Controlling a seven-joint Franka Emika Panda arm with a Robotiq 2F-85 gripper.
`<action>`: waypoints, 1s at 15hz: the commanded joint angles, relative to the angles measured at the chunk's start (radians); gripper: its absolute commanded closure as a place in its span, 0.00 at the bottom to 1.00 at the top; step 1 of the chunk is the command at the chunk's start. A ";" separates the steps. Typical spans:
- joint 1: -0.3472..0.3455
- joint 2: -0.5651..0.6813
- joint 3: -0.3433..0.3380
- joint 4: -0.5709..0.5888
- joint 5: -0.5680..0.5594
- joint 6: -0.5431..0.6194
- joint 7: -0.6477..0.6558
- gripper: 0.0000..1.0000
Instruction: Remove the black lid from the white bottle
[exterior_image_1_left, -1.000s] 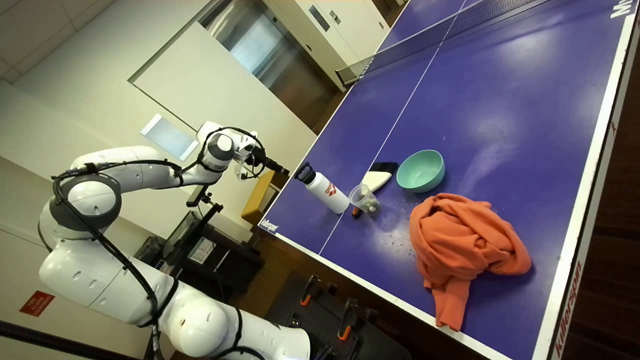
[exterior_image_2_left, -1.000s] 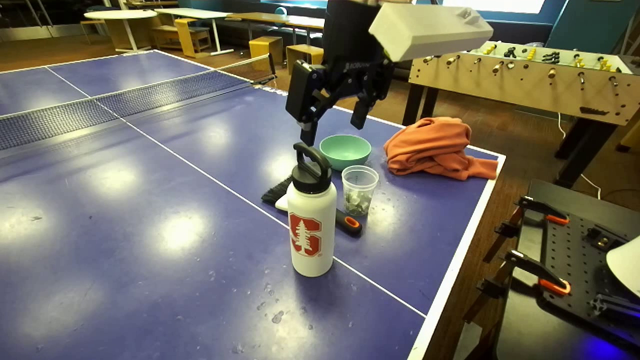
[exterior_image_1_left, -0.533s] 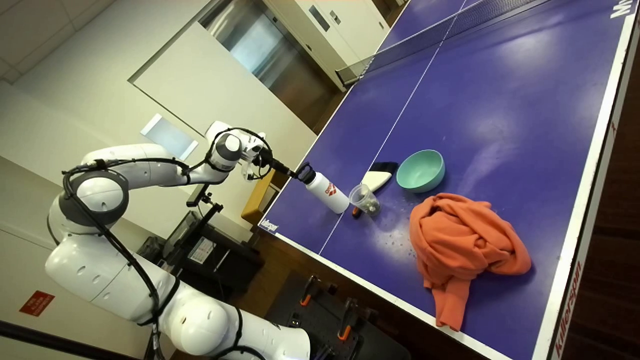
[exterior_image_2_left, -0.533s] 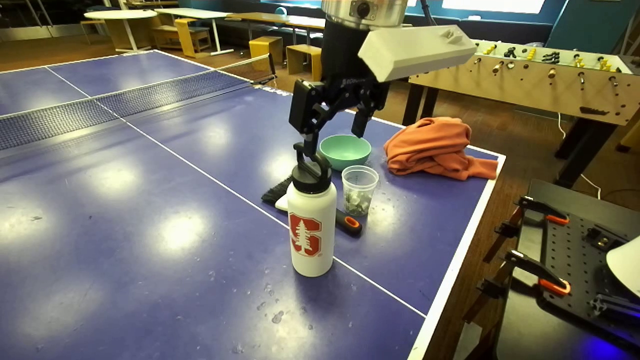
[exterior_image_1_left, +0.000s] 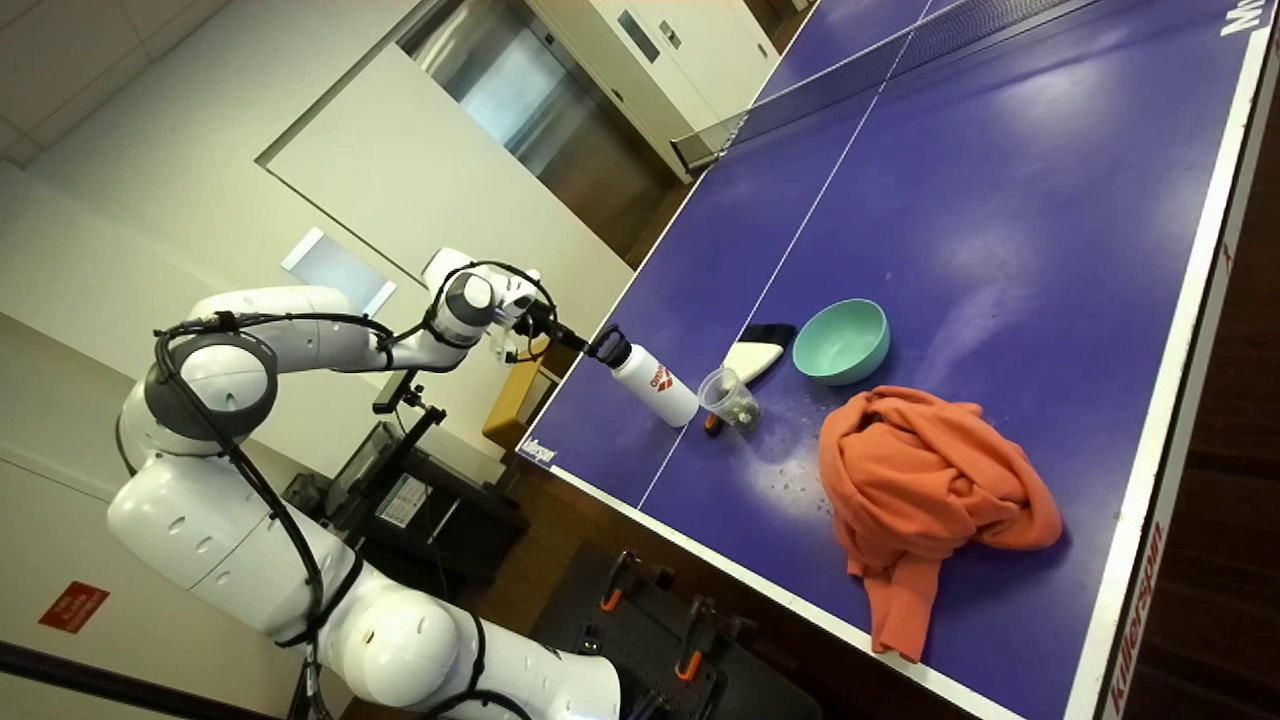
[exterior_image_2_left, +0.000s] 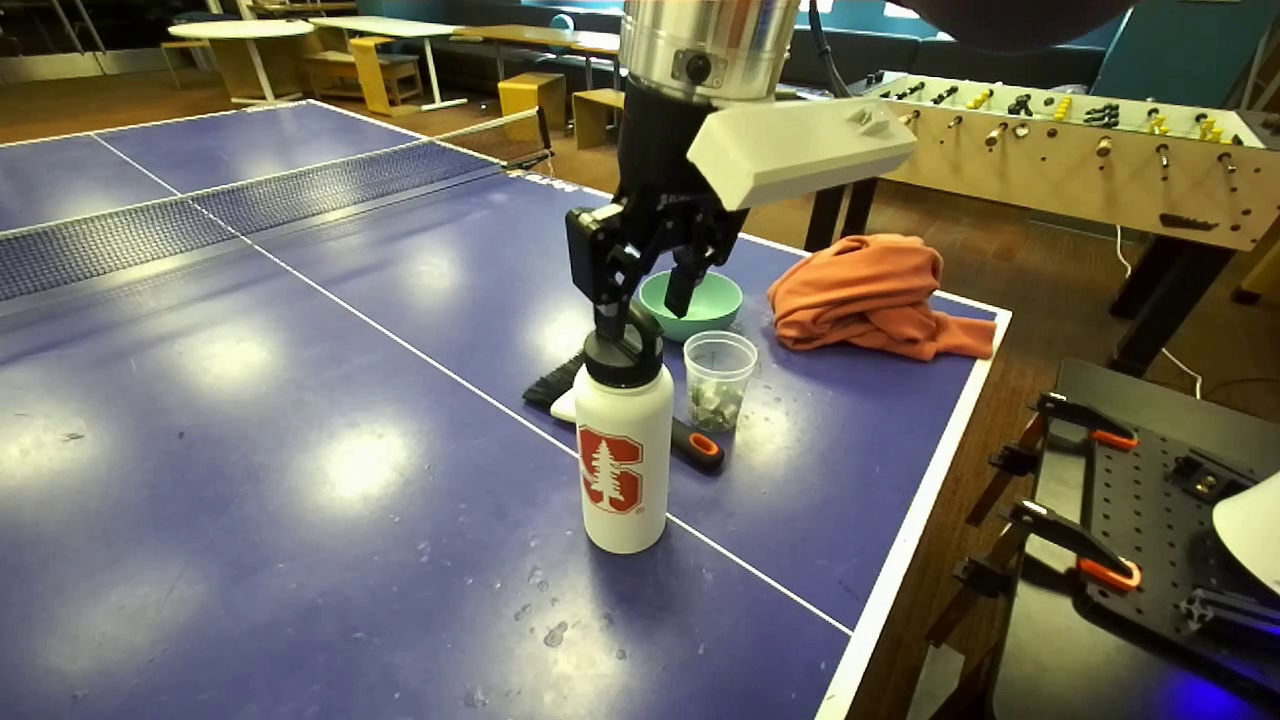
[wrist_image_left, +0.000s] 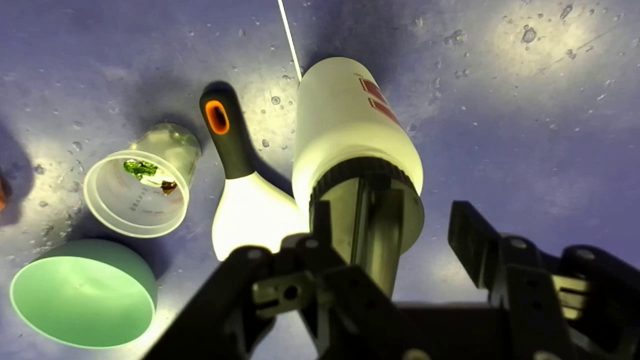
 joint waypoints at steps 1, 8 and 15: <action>0.028 0.021 -0.024 0.018 -0.008 0.031 0.002 0.66; 0.045 0.016 -0.041 0.016 -0.017 0.038 0.011 0.95; 0.054 -0.048 -0.033 0.025 -0.019 0.015 0.008 0.95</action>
